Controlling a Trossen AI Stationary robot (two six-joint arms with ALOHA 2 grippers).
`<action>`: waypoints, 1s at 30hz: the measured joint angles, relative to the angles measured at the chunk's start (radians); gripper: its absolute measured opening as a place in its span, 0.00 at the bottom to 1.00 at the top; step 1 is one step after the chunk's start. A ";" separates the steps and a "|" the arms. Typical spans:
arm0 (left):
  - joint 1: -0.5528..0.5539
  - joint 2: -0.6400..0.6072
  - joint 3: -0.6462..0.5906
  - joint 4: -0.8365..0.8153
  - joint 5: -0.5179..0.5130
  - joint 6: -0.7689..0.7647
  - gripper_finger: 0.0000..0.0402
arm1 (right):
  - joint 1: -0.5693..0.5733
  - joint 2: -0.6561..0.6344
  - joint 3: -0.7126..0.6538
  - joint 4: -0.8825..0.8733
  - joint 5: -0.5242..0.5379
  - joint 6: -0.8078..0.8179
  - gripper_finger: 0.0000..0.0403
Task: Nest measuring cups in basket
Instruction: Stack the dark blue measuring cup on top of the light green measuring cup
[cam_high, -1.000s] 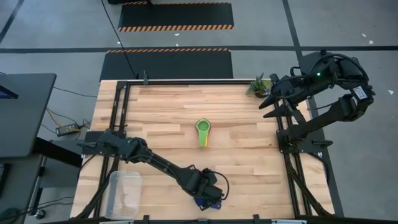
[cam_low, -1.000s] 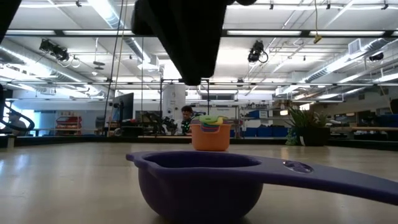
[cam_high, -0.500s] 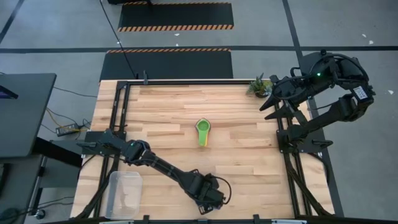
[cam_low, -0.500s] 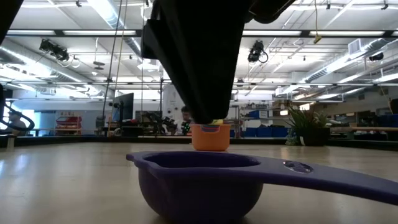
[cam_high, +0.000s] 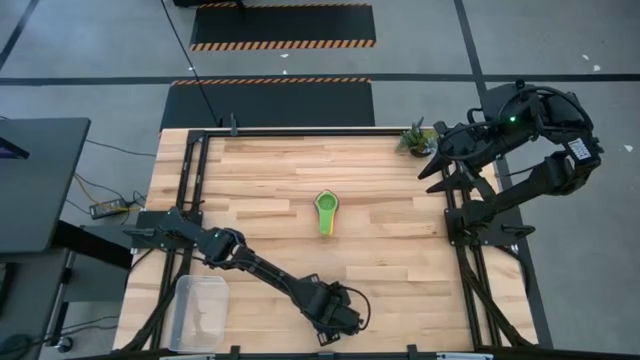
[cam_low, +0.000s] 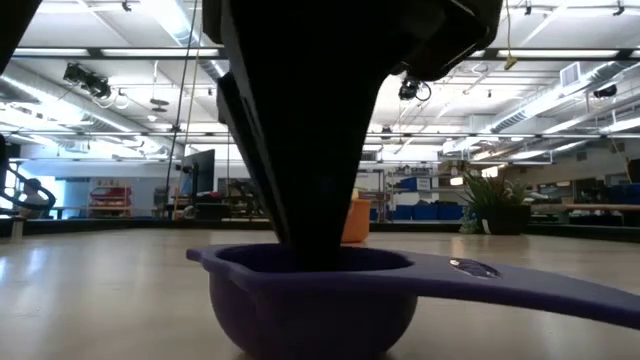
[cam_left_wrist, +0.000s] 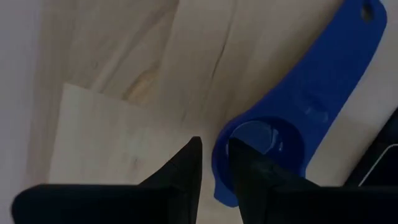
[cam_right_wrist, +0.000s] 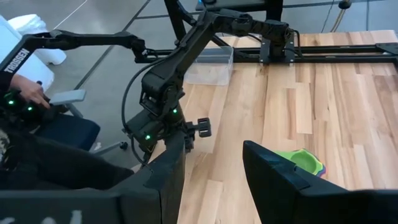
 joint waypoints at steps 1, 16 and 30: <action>0.000 0.000 0.000 -0.001 -0.001 0.004 0.22 | 0.000 0.000 0.000 0.001 -0.002 0.000 0.42; -0.001 0.034 0.002 0.030 0.014 0.014 0.13 | 0.000 0.000 0.000 0.000 -0.003 0.000 0.42; 0.085 -0.049 0.022 -0.153 0.027 0.128 0.02 | 0.000 -0.004 0.000 -0.001 -0.002 -0.014 0.42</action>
